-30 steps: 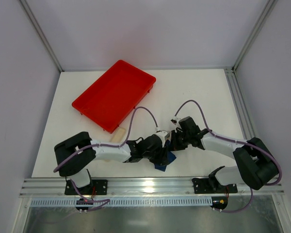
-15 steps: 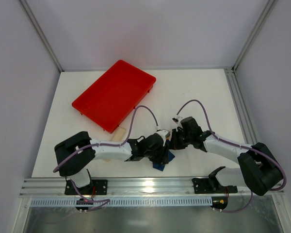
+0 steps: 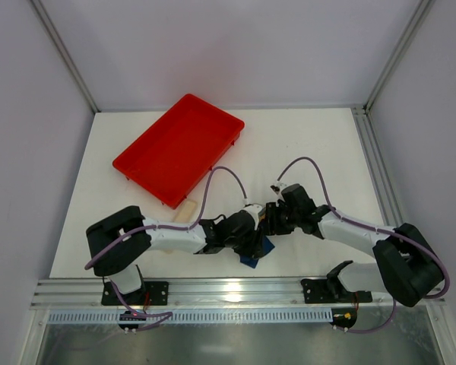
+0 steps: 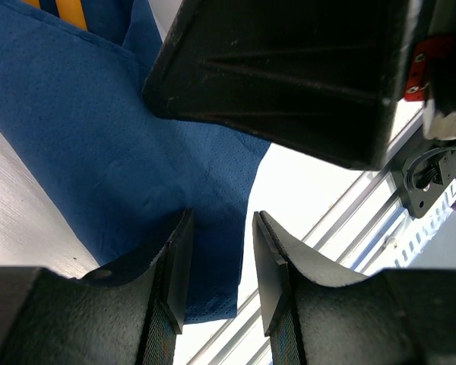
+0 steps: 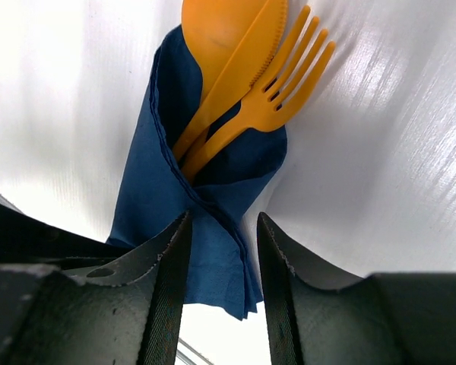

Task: Place the utensils on the paper napkin and roll it up
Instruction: Pick up the utensils from the center of the board.

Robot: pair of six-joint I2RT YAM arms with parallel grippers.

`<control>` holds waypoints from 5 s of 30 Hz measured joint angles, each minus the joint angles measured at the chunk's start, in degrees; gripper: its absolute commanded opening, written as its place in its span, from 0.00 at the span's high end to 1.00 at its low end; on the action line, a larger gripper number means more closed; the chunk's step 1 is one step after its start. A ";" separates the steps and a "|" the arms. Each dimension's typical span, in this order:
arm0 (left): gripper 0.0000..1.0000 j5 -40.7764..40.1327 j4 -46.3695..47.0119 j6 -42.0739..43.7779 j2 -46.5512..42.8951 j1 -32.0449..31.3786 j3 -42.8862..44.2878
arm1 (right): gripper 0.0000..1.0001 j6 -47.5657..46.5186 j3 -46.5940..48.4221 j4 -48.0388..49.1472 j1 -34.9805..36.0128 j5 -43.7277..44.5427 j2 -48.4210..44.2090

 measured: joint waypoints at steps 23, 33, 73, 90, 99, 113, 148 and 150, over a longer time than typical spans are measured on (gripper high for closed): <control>0.59 -0.02 3.80 -1.09 -0.70 0.00 -2.69 | 0.69 1.25 2.86 1.40 4.72 4.57 5.20; 0.59 -0.04 3.63 -1.20 -1.42 0.00 -3.37 | 0.81 0.24 3.65 1.46 7.23 5.25 6.62; 0.40 -8.04 -14.84 0.61 -8.11 -0.22 6.95 | 0.96 -2.19 2.34 2.60 10.14 6.73 -0.33; 0.39 -11.91 -25.03 0.79 -18.38 8.94 7.30 | 0.96 -6.49 2.34 -0.13 6.62 8.63 -10.93; 0.40 -2.95 -17.53 1.03 -20.92 13.73 -1.46 | 0.96 -8.22 3.06 -4.24 5.60 9.92 -14.84; 0.34 10.38 -7.45 2.69 -23.28 17.81 -2.21 | 0.96 -12.66 11.17 -8.98 5.60 11.82 -33.11; 0.32 48.19 36.28 -20.65 -20.83 20.35 1.16 | 0.96 -14.21 15.19 -0.79 5.60 -6.73 -45.18; 0.33 48.41 36.20 -20.52 -19.69 19.37 2.21 | 0.96 -14.21 15.19 -0.72 5.60 -6.97 -45.18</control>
